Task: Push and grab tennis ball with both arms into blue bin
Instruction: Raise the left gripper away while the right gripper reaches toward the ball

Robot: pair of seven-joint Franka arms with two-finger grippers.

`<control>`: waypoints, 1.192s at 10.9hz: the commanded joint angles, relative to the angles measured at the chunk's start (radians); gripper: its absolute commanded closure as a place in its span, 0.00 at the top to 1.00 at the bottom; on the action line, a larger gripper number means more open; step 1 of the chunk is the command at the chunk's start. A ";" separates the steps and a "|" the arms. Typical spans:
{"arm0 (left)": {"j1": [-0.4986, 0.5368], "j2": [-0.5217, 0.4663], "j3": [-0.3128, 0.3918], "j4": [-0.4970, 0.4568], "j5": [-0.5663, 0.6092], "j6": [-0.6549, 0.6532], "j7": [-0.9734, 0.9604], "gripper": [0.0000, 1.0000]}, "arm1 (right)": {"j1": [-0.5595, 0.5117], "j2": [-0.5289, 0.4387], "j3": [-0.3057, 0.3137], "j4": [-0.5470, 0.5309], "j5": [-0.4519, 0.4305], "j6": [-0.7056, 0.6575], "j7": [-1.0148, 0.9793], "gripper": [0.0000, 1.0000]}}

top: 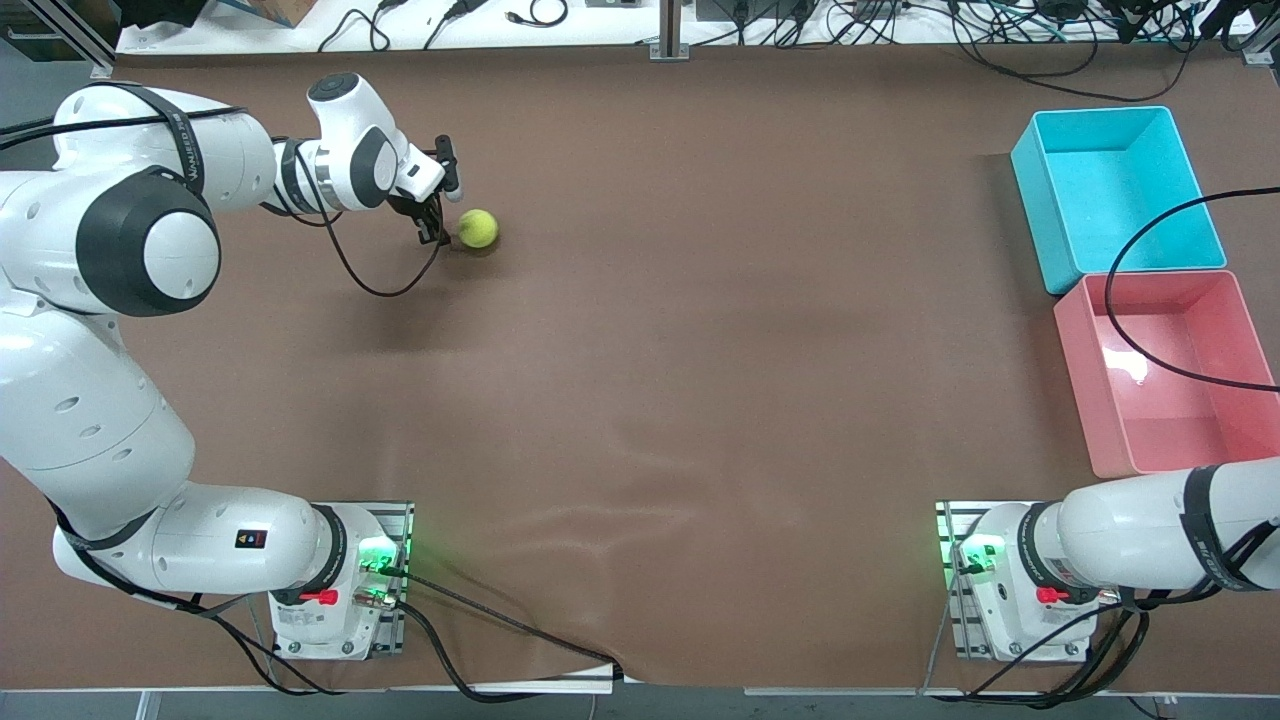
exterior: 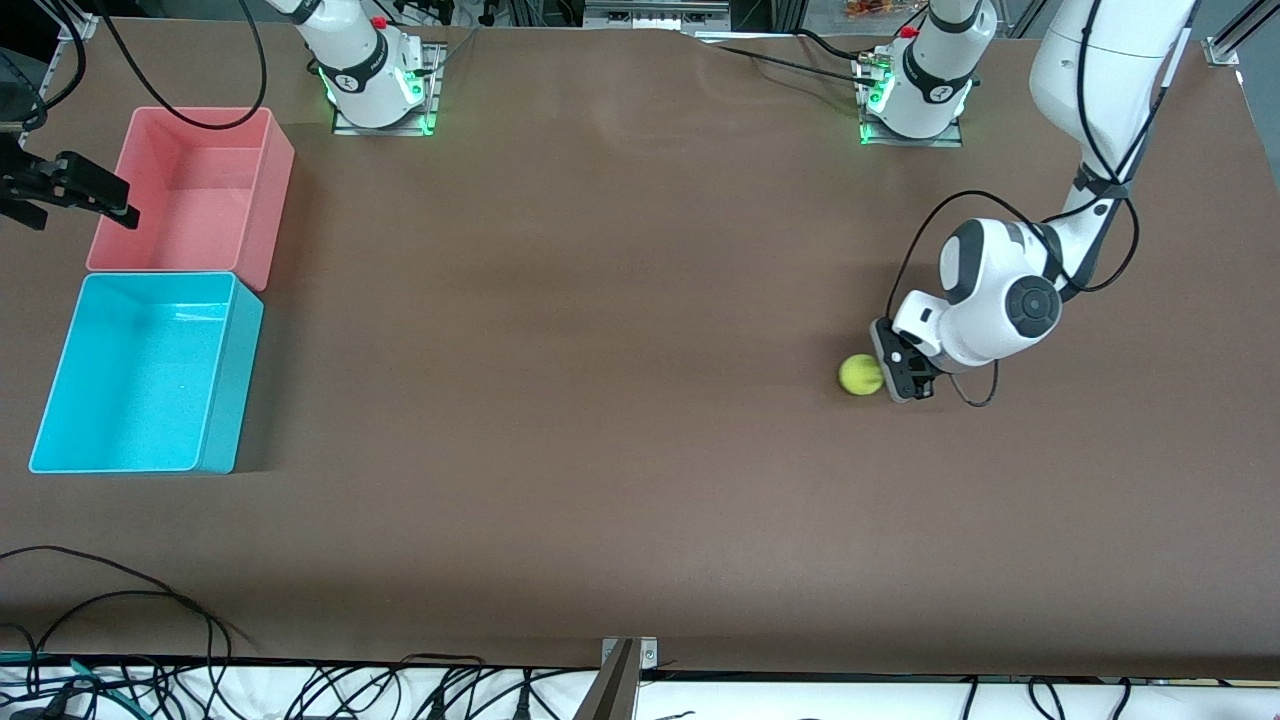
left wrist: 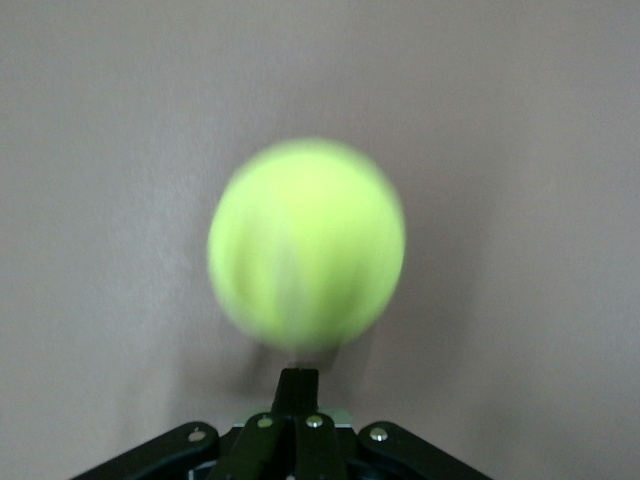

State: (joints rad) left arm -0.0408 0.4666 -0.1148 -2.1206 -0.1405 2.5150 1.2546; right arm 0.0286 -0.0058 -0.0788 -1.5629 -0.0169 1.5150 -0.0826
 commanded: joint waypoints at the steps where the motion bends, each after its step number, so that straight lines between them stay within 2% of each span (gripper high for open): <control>1: 0.027 0.001 0.041 0.013 -0.019 -0.012 0.099 0.00 | -0.003 0.007 -0.001 0.023 0.017 -0.019 -0.003 1.00; 3: 0.036 -0.029 0.075 0.008 -0.019 -0.016 0.161 0.00 | -0.001 0.012 0.001 0.021 0.018 -0.019 -0.006 1.00; 7: 0.044 -0.241 0.153 -0.108 -0.007 -0.088 0.163 0.00 | 0.019 0.114 0.025 0.021 0.026 -0.009 -0.009 1.00; 8: 0.044 -0.288 0.179 -0.108 0.028 -0.134 0.163 0.24 | 0.027 0.159 0.030 0.023 0.023 -0.001 -0.006 1.00; 9: 0.044 -0.334 0.202 -0.107 0.076 -0.177 0.164 0.99 | 0.042 0.191 0.030 0.023 0.020 0.014 -0.005 1.00; 11: 0.045 -0.400 0.234 -0.104 0.107 -0.241 0.158 1.00 | 0.054 0.237 0.030 0.021 0.025 0.053 -0.006 1.00; 13: 0.045 -0.453 0.260 -0.107 0.108 -0.251 0.157 1.00 | 0.068 0.282 0.030 0.001 0.017 0.102 -0.011 1.00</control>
State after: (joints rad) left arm 0.0037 0.0912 0.1238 -2.1910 -0.0507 2.2775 1.4022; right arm 0.0859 0.2378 -0.0479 -1.5653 -0.0048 1.5835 -0.0829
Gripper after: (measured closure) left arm 0.476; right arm 0.000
